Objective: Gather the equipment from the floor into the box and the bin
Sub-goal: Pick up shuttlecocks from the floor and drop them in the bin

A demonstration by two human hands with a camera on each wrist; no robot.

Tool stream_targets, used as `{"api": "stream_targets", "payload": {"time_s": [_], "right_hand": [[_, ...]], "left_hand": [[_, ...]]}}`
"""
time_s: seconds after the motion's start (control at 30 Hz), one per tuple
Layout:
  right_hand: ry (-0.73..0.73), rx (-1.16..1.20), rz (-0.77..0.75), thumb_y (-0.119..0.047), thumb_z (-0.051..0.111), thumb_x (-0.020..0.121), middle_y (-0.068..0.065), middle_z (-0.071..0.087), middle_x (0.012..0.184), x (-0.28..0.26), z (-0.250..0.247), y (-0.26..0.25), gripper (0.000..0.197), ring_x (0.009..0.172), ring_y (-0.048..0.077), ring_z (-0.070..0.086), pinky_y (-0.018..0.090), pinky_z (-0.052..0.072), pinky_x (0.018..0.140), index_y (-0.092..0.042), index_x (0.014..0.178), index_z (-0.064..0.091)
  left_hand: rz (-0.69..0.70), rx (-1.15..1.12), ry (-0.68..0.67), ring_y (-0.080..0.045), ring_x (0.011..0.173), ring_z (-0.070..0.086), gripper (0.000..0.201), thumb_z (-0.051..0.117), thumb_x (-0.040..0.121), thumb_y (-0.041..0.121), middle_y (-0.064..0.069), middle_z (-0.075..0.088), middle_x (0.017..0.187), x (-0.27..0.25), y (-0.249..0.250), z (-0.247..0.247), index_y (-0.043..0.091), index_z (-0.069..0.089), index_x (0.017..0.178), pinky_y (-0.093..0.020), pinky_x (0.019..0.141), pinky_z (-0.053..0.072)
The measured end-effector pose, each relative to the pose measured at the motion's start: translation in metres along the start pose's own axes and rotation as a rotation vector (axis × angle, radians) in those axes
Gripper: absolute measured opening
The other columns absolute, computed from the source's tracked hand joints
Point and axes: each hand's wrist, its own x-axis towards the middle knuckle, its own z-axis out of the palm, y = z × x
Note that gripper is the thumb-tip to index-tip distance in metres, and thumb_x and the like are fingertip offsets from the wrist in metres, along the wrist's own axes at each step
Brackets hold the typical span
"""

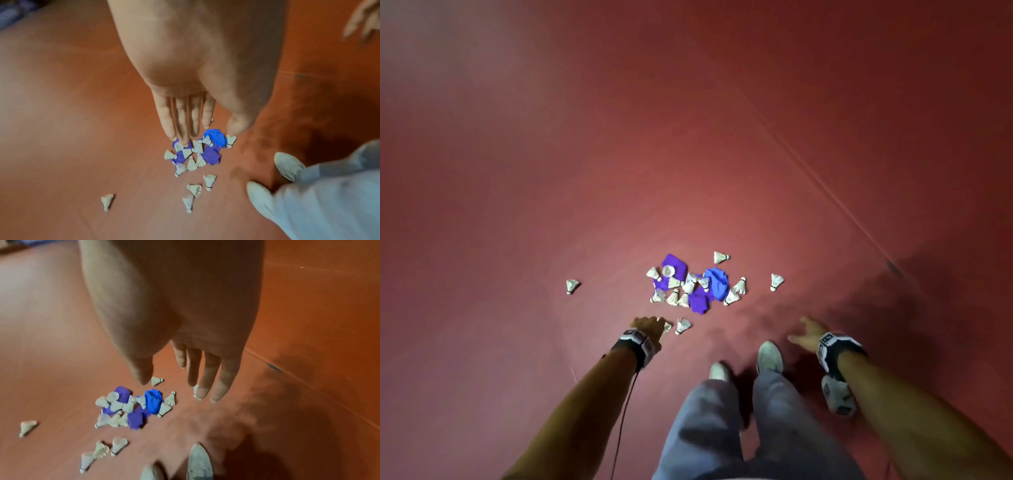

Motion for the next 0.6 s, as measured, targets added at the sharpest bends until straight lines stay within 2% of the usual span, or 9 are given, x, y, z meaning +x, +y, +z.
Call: {"api": "stream_targets", "payload": {"time_s": [0.07, 0.13, 0.23, 0.33, 0.37, 0.47, 0.6], "right_hand": [[-0.036, -0.052, 0.007, -0.035, 0.079, 0.088, 0.014, 0.051, 0.151, 0.029, -0.002, 0.002, 0.088, 0.136, 0.029, 0.054, 0.030, 0.042, 0.107, -0.008, 0.158, 0.032], [-0.052, -0.040, 0.000, -0.027, 0.078, 0.091, 0.019, 0.051, 0.151, 0.059, -0.002, -0.003, 0.088, 0.135, 0.030, 0.054, 0.031, 0.043, 0.107, -0.008, 0.159, 0.027], [0.013, -0.053, -0.010, -0.027, 0.081, 0.088, 0.019, 0.059, 0.139, 0.117, 0.005, -0.002, 0.086, 0.126, 0.031, 0.060, 0.033, 0.046, 0.105, -0.009, 0.157, 0.033], [0.081, -0.016, -0.003, -0.024, 0.081, 0.088, 0.015, 0.066, 0.115, 0.192, 0.024, 0.000, 0.077, 0.106, 0.028, 0.064, 0.028, 0.046, 0.094, -0.007, 0.152, 0.042], [0.088, -0.018, -0.001, -0.025, 0.081, 0.088, 0.015, 0.066, 0.114, 0.221, 0.034, 0.003, 0.076, 0.105, 0.028, 0.064, 0.028, 0.045, 0.094, -0.007, 0.152, 0.043], [0.079, -0.036, 0.000, -0.032, 0.080, 0.088, 0.018, 0.066, 0.129, 0.313, 0.062, 0.014, 0.079, 0.119, 0.032, 0.064, 0.030, 0.045, 0.100, -0.011, 0.154, 0.040], [0.076, -0.044, -0.007, -0.024, 0.078, 0.091, 0.020, 0.066, 0.131, 0.419, 0.090, 0.024, 0.077, 0.122, 0.033, 0.064, 0.028, 0.044, 0.096, -0.012, 0.155, 0.036]], "left_hand": [[-0.020, -0.050, -0.042, -0.034, 0.127, 0.059, 0.066, 0.062, 0.095, 0.035, -0.009, 0.058, 0.141, 0.024, -0.003, 0.024, 0.017, 0.036, 0.153, -0.040, 0.100, 0.046], [-0.041, -0.086, -0.071, -0.035, 0.129, 0.058, 0.075, 0.063, 0.095, 0.037, -0.012, 0.055, 0.145, 0.051, -0.004, 0.047, 0.015, 0.029, 0.158, -0.041, 0.101, 0.048], [-0.037, -0.094, -0.121, -0.036, 0.131, 0.057, 0.069, 0.063, 0.096, 0.037, -0.013, 0.053, 0.148, 0.097, 0.000, 0.082, 0.013, 0.033, 0.154, -0.042, 0.102, 0.049], [-0.007, -0.037, -0.177, -0.034, 0.129, 0.059, 0.060, 0.060, 0.098, 0.034, -0.011, 0.056, 0.142, 0.160, 0.007, 0.128, 0.013, 0.039, 0.150, -0.041, 0.101, 0.048], [-0.005, -0.043, -0.191, -0.034, 0.128, 0.059, 0.060, 0.060, 0.098, 0.033, -0.011, 0.057, 0.141, 0.186, 0.009, 0.148, 0.014, 0.039, 0.150, -0.041, 0.101, 0.048], [-0.047, -0.067, -0.207, -0.034, 0.126, 0.060, 0.064, 0.061, 0.097, 0.028, -0.011, 0.057, 0.140, 0.262, 0.014, 0.202, 0.014, 0.035, 0.154, -0.042, 0.100, 0.049], [-0.126, -0.147, -0.178, -0.032, 0.129, 0.060, 0.090, 0.064, 0.096, 0.025, -0.012, 0.048, 0.151, 0.353, 0.013, 0.271, 0.016, 0.009, 0.165, -0.041, 0.097, 0.050]]}}
